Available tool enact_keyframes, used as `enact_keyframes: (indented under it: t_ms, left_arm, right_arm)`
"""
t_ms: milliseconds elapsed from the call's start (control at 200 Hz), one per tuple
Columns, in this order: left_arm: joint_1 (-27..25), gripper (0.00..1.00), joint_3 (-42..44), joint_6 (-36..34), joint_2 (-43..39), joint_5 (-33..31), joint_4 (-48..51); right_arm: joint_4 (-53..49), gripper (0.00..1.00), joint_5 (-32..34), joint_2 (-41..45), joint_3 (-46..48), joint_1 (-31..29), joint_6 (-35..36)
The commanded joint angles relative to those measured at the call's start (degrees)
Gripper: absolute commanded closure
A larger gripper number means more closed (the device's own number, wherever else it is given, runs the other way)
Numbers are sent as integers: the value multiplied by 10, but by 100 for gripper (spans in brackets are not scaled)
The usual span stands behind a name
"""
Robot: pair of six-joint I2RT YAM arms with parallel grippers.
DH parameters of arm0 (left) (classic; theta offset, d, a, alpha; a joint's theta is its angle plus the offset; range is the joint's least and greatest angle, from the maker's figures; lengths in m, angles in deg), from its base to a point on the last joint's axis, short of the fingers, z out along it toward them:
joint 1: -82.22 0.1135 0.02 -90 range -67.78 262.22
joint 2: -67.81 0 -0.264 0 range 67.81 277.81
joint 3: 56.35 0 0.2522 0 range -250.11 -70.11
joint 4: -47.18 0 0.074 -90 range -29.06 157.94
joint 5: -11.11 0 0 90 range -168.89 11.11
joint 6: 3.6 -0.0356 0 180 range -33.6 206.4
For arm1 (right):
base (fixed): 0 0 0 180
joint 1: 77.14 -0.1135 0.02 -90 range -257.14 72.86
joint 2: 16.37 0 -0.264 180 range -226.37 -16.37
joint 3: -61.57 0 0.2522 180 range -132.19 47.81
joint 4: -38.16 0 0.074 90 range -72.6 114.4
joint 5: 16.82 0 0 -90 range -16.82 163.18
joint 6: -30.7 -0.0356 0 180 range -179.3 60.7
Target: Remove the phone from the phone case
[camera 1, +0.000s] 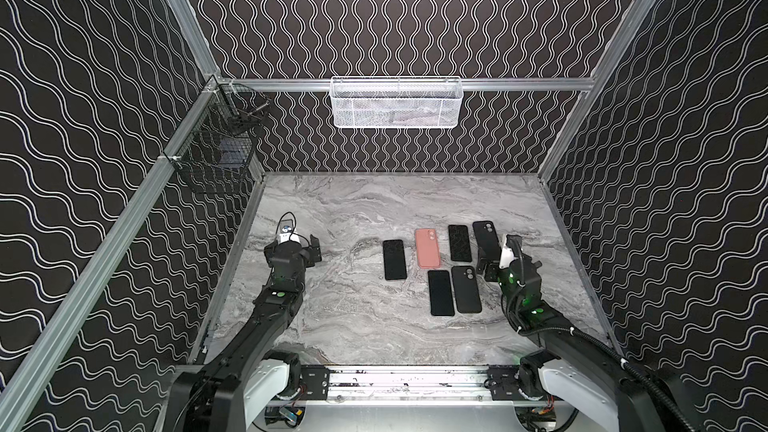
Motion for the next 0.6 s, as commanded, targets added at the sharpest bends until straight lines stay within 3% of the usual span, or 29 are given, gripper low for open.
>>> enact_keyframes:
  t_ms: [0, 165, 195, 390, 531, 591]
  left_arm:
    - [21, 1, 11, -30, 41, 69, -135]
    - [52, 1, 25, -20, 134, 142, -260]
    - [54, 1, 15, -23, 137, 159, -242]
    - [62, 1, 32, -36, 147, 135, -301]
    - [68, 1, 42, -37, 196, 127, -382]
    - [68, 1, 33, -41, 189, 144, -344]
  right_arm:
    - [98, 1, 4, -19, -2, 27, 49]
    - [168, 1, -74, -81, 3, 97, 48]
    - [200, 1, -81, -97, 11, 106, 42]
    - [383, 0, -137, -224, 31, 139, 43]
    - [473, 0, -135, -299, 39, 146, 43]
    - [511, 0, -136, -329, 43, 152, 40]
